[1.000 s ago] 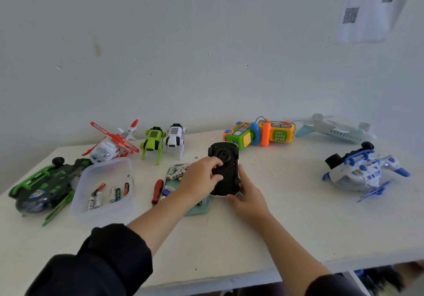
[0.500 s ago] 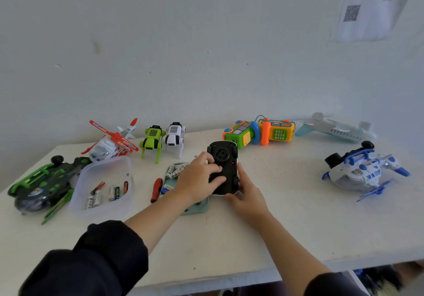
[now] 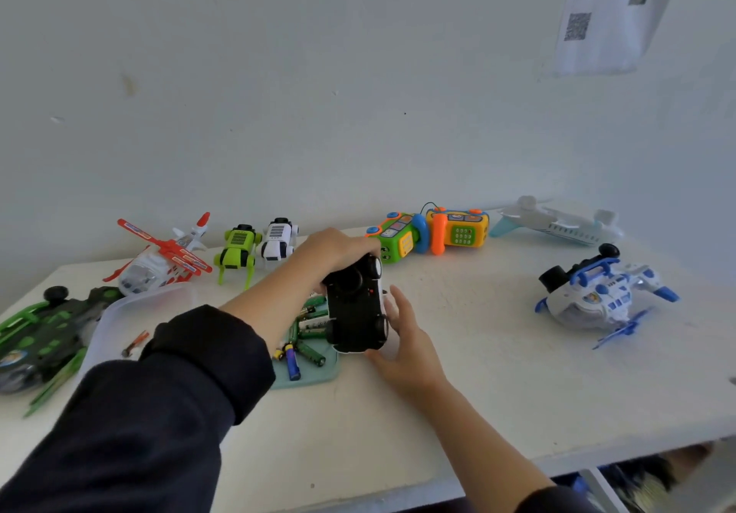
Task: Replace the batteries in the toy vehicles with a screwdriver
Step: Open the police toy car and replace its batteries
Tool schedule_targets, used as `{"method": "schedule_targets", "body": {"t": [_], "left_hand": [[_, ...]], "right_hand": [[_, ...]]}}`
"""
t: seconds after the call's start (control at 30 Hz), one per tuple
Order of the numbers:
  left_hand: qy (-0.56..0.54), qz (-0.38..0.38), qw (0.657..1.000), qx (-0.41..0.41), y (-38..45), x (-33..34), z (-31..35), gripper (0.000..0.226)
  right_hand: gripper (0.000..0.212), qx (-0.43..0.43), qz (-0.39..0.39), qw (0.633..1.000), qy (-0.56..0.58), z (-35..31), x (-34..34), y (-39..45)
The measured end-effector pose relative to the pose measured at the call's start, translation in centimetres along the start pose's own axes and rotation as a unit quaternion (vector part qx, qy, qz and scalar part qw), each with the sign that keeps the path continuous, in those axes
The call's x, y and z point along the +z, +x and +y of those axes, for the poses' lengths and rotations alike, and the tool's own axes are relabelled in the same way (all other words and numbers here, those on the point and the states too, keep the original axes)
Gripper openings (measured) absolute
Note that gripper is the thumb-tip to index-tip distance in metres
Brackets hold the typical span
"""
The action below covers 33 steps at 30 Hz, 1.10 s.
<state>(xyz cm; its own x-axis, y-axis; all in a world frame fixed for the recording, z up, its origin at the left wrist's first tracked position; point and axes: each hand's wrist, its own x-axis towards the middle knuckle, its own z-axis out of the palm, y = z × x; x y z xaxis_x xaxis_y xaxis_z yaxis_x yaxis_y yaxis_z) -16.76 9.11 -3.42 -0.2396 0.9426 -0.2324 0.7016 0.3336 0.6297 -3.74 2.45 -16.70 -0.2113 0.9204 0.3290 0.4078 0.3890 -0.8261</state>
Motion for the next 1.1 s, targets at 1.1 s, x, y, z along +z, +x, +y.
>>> {"method": "schedule_targets", "body": {"t": [1.1], "left_hand": [[0.044, 0.239, 0.97, 0.02, 14.2, 6.0, -3.6, 0.071]], "right_hand": [[0.068, 0.279, -0.064, 0.876, -0.389, 5.2, -4.7, 7.2]]}}
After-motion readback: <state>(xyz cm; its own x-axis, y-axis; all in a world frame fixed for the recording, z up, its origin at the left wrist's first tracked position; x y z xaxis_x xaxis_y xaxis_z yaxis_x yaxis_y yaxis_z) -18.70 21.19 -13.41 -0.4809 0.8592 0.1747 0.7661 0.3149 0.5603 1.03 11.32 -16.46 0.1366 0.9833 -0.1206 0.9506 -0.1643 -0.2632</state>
